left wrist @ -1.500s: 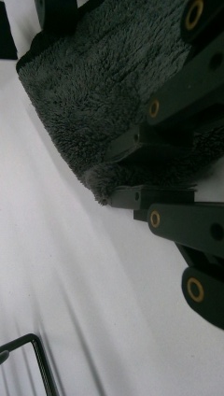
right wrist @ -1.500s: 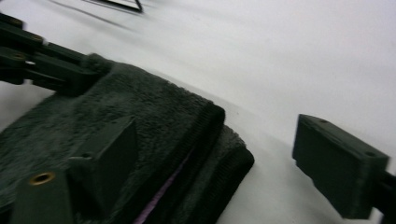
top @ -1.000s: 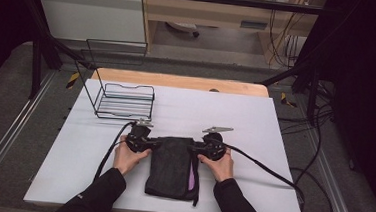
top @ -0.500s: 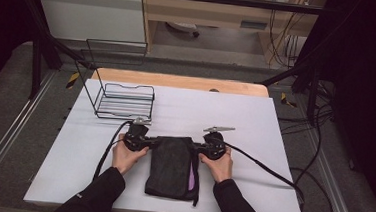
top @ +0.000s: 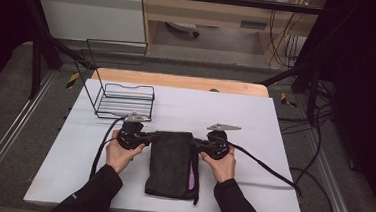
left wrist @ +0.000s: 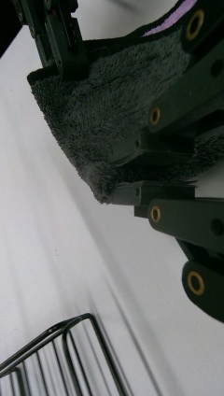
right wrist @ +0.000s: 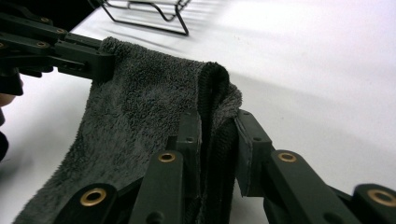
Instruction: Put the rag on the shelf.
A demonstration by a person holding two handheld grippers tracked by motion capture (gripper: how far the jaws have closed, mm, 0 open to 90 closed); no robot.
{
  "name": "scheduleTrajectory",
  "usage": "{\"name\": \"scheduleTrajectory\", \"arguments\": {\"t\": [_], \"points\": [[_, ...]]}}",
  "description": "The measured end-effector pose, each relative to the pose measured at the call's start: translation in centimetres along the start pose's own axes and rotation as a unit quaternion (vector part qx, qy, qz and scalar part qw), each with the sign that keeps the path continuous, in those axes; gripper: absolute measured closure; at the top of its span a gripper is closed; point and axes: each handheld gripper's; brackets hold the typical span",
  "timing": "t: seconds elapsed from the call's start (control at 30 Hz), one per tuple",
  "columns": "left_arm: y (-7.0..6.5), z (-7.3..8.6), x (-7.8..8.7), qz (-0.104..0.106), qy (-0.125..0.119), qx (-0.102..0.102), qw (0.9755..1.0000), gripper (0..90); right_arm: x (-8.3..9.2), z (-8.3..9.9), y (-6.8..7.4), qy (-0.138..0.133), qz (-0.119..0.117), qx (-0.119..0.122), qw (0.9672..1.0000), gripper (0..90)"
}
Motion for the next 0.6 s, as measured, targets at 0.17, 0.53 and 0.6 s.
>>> {"name": "scheduleTrajectory", "arguments": {"t": [0.17,0.53,0.6], "points": [[-0.6,-0.5,1.0,-0.008,-0.011,-0.019,0.9997,80.8,0.7,-0.3,0.3,-0.013,-0.001,0.007,0.9999,74.9],[-1.8,-1.1,2.7,-0.004,-0.044,-0.027,0.9987,80.9,2.3,-1.1,1.6,-0.044,0.001,0.031,0.9985,75.4],[-2.0,-1.3,3.1,-0.004,-0.05,-0.03,0.9983,81.0,3.1,-1.4,2.2,-0.058,0.001,0.037,0.9976,75.5]]}}
Point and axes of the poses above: each handheld gripper's, and its own axes: x roughly backward along the jaws, z roughly out of its underside, y roughly to its left, and after that the axes turned 2 degrees about x, right-handed
